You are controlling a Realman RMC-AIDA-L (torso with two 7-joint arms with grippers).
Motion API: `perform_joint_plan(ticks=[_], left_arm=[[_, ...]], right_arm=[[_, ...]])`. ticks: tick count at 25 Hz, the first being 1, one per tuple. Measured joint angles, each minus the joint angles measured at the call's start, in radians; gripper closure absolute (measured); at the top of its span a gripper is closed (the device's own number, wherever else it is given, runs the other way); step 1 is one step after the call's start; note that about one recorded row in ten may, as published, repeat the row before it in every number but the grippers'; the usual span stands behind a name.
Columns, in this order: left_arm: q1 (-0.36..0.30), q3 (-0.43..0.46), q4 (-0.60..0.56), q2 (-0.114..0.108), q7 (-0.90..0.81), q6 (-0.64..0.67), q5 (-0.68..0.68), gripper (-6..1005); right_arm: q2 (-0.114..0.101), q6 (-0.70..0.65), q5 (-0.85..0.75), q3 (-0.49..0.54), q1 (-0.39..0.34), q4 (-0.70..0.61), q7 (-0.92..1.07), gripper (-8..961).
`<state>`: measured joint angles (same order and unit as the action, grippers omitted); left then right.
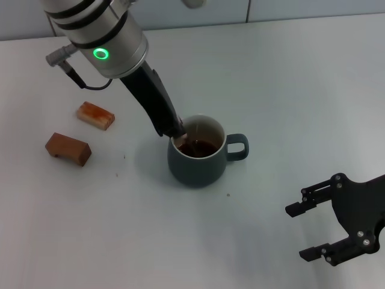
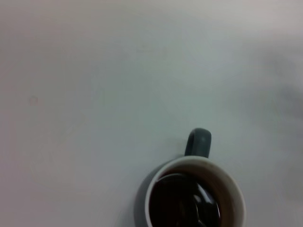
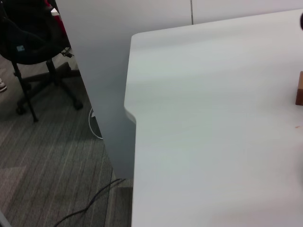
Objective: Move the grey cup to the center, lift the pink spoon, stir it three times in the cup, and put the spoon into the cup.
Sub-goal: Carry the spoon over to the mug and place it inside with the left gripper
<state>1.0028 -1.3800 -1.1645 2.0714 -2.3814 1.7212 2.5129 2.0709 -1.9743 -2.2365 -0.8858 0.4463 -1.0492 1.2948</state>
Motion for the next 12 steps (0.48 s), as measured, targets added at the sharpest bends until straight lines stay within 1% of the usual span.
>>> perform_joint_plan(ticks=[4, 12], left_arm=[[0.005, 0.001, -0.003, 0.002, 0.005, 0.028, -0.014, 860], [0.011, 0.002, 0.0, 0.003, 0.022, 0.013, -0.064, 850]], right_arm=[[0.0, 0.0, 0.0, 0.0, 0.001, 0.0, 0.0, 259], [0.0, 0.001, 0.0, -0.001, 0.005, 0.0, 0.001, 259]])
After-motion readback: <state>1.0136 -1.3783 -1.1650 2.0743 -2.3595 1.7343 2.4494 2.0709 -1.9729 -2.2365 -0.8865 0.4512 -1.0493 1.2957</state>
